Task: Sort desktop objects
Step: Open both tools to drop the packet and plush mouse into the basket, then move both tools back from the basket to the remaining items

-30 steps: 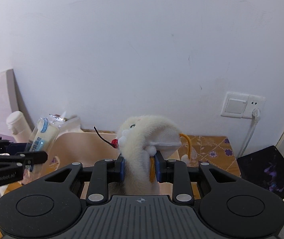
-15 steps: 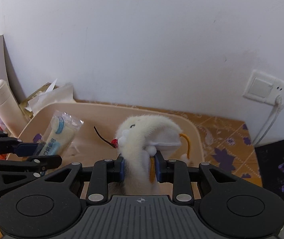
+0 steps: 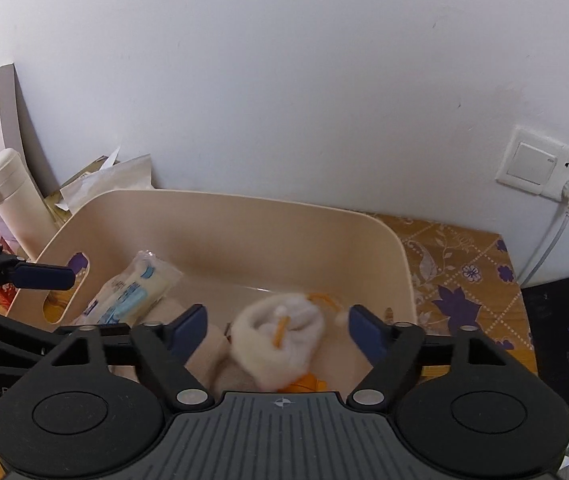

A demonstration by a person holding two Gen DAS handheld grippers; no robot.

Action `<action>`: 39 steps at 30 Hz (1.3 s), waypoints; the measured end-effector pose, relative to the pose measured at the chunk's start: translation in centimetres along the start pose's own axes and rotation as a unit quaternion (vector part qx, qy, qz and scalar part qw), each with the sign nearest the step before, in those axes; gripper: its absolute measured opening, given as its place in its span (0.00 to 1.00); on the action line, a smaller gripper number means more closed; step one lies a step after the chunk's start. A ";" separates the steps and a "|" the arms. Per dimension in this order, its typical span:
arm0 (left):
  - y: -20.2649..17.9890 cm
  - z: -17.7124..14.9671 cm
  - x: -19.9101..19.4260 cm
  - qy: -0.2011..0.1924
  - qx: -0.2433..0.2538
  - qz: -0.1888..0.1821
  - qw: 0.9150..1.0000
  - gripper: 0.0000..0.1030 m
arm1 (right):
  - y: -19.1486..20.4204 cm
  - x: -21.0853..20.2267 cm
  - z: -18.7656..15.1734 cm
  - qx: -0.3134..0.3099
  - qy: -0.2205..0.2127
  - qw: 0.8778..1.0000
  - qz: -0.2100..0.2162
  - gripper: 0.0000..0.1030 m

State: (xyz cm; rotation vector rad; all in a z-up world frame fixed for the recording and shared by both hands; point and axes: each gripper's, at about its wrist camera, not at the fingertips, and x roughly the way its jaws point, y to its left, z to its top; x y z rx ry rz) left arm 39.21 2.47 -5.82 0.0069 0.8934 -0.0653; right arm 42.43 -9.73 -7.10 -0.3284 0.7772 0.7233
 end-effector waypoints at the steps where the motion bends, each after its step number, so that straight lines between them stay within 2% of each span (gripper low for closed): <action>1: -0.1 -0.1 -0.3 -0.002 -0.002 0.000 1.000 0.73 | -0.2 -0.3 0.0 0.002 -0.004 1.000 0.000 0.91; 5: -0.3 -0.7 -1.5 -0.012 -0.011 -0.006 1.000 0.73 | -0.7 -1.9 -0.6 0.004 -0.014 1.000 0.006 1.00; 15: -0.4 -2.2 -6.4 -0.027 -0.019 0.008 0.999 0.76 | -1.0 -6.0 -2.1 -0.014 -0.022 1.000 0.011 1.00; 20: -0.3 -4.0 -8.1 -0.016 -0.011 0.011 1.000 0.78 | -0.5 -7.4 -3.9 -0.030 -0.014 0.999 0.012 1.00; 32: -1.4 -8.4 -7.4 0.040 0.040 0.012 0.998 0.78 | 0.2 -7.9 -9.1 -0.041 0.038 0.998 0.020 1.00; 36: -1.7 -9.7 -6.7 0.030 0.064 0.021 0.997 0.78 | 0.4 -6.8 -10.5 -0.034 0.066 0.997 0.026 1.00; 39: -1.9 -10.4 -6.0 0.036 0.088 0.019 0.995 0.78 | 0.8 -6.0 -11.4 -0.032 0.083 0.996 0.034 1.00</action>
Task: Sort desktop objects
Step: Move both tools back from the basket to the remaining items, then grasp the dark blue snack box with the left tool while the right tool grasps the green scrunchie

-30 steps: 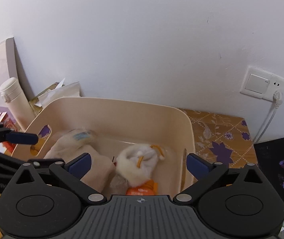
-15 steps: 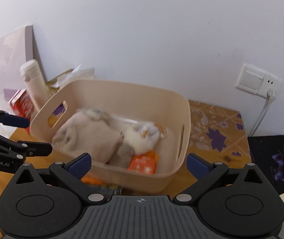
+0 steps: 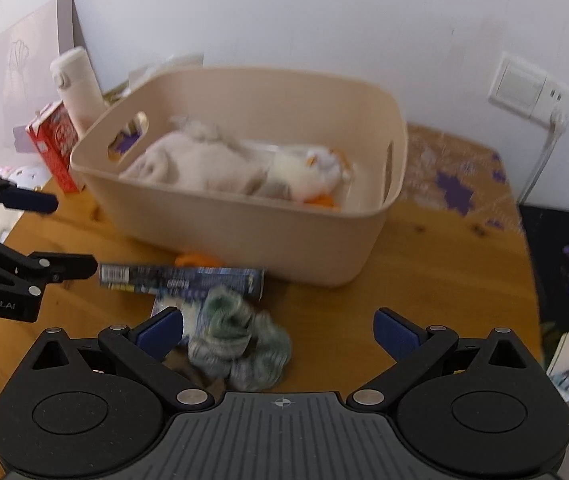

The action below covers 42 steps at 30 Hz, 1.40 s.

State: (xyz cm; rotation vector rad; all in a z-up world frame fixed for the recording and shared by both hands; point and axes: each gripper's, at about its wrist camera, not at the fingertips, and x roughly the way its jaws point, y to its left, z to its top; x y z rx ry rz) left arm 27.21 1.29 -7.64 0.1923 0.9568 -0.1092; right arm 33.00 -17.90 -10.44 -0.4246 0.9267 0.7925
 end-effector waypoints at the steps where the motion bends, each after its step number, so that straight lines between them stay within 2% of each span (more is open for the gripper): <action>1: -0.1 -0.2 0.3 0.002 0.007 -0.001 1.000 0.78 | 0.1 0.3 -0.2 -0.002 0.004 1.000 -0.001 1.00; 6: -0.1 -1.0 2.2 0.019 0.029 0.003 0.999 0.78 | 0.5 1.9 -0.6 0.002 0.025 1.000 -0.006 1.00; 14: 0.2 -1.1 4.8 0.029 0.047 -0.015 0.998 0.78 | 0.2 4.2 -0.8 0.020 0.049 0.999 -0.003 1.00; 21: -1.6 -0.9 6.3 0.008 0.126 -0.006 0.992 0.78 | -0.2 5.7 -0.9 0.036 0.062 0.997 -0.003 1.00; 26: -2.9 -0.9 7.7 0.015 0.155 -0.013 0.988 0.78 | -0.7 6.5 -1.3 0.049 0.066 0.997 -0.005 1.00; 27: -3.1 -0.9 7.9 0.015 0.159 -0.014 0.987 0.76 | -0.7 6.5 -1.3 0.050 0.066 0.997 -0.005 1.00; 31: -3.8 -1.1 8.4 0.008 0.181 -0.024 0.983 0.54 | -0.9 6.8 -1.6 0.057 0.060 0.997 -0.005 0.99; 32: -3.9 -1.0 8.5 0.007 0.185 -0.028 0.982 0.51 | -1.0 6.8 -1.6 0.060 0.059 0.996 -0.002 0.93; 34: -3.9 -0.9 8.6 0.008 0.184 -0.042 0.982 0.33 | -1.1 6.8 -1.8 0.069 0.055 0.996 0.007 0.86; 36: -3.9 -0.9 8.7 0.011 0.184 -0.048 0.982 0.32 | -1.2 6.6 -1.8 0.074 0.046 0.996 0.015 0.76; 37: -3.9 -1.0 8.7 0.010 0.186 -0.049 0.981 0.31 | -1.1 6.5 -1.9 0.074 0.041 0.996 0.019 0.68; 38: -3.9 -1.0 8.7 0.010 0.189 -0.050 0.981 0.31 | -1.1 6.3 -1.8 0.071 0.036 0.997 0.022 0.55; 41: -4.2 -1.3 8.5 0.012 0.197 -0.052 0.979 0.29 | -0.6 6.0 -1.6 0.060 0.032 0.997 0.022 0.38; 42: -4.5 -1.3 8.3 0.013 0.197 -0.053 0.979 0.29 | -0.5 5.9 -1.6 0.058 0.033 0.998 0.024 0.35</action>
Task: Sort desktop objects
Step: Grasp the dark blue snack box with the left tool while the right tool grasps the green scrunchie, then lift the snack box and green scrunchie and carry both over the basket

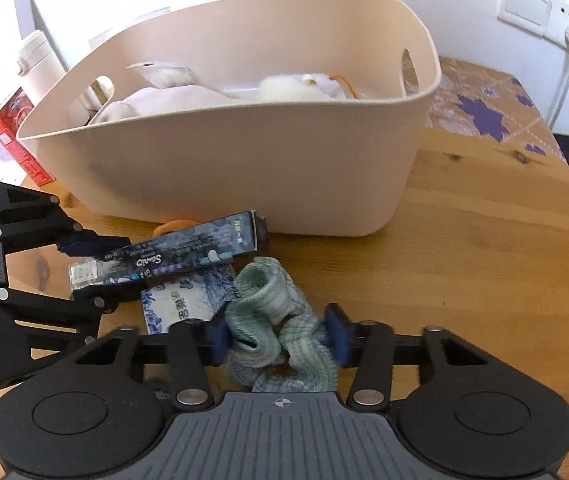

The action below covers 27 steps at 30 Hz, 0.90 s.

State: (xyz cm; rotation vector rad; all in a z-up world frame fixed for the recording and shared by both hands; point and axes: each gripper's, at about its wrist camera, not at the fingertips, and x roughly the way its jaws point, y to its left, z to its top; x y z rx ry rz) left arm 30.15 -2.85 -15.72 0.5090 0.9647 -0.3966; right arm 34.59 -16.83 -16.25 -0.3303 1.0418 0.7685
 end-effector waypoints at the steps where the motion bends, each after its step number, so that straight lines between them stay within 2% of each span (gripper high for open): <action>1: 0.0 0.0 -0.1 0.002 -0.001 -0.003 1.000 0.28 | 0.0 0.0 0.0 0.000 0.001 1.000 0.001 0.31; 5: -0.3 -0.2 -0.6 0.001 -0.007 -0.008 1.000 0.27 | 0.0 -0.8 -0.6 0.009 0.000 1.000 -0.003 0.27; 18: -1.0 -1.2 -2.9 0.002 -0.035 -0.002 0.999 0.22 | -1.5 -4.9 -3.5 0.035 -0.024 0.999 0.003 0.27; 27: -4.2 -1.5 -5.7 0.000 -0.065 0.016 0.998 0.22 | -1.5 -8.1 -4.9 0.040 -0.049 0.998 0.019 0.27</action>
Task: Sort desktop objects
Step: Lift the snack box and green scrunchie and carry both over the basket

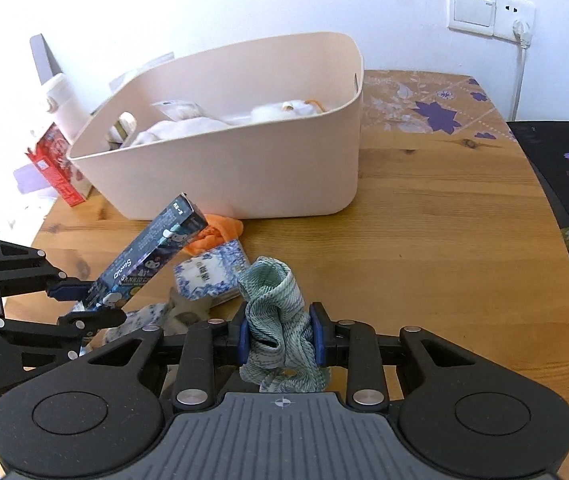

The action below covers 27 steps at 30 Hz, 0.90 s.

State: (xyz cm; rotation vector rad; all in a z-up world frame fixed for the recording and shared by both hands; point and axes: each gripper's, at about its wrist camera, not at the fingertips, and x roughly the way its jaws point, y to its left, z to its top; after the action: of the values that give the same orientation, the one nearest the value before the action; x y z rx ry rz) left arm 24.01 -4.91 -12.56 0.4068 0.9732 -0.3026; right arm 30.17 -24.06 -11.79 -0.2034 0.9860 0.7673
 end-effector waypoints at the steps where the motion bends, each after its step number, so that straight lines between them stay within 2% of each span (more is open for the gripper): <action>1: -0.3 -0.1 -0.4 -0.001 -0.004 0.006 1.000 0.22 | 0.0 -0.4 -0.2 -0.001 -0.003 1.000 0.001 0.27; 7: -1.3 -1.0 -2.9 -0.007 -0.048 0.025 0.999 0.22 | 0.1 -2.9 -1.5 -0.003 -0.016 1.000 0.008 0.27; 9: -0.7 -2.6 -5.4 -0.012 -0.056 0.031 0.998 0.22 | 0.0 -3.6 -1.9 -0.009 -0.018 1.000 0.008 0.27; 13: -1.5 -3.2 -6.8 -0.020 -0.070 0.045 0.996 0.22 | -0.4 -5.1 -2.5 -0.016 -0.025 1.000 0.010 0.27; 20: -1.9 -4.0 -9.7 -0.035 -0.128 0.068 0.989 0.22 | -1.1 -7.8 -3.3 -0.023 -0.045 0.999 0.014 0.27; 27: -2.1 -3.9 -11.7 -0.054 -0.143 0.078 0.985 0.22 | -1.7 -10.8 -3.2 -0.031 -0.076 0.997 0.006 0.27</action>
State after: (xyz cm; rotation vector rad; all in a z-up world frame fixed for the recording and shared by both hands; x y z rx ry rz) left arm 14.04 -4.19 -4.99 0.2002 0.8587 -0.0406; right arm 25.66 -32.13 -5.07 -0.1904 0.8202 0.8134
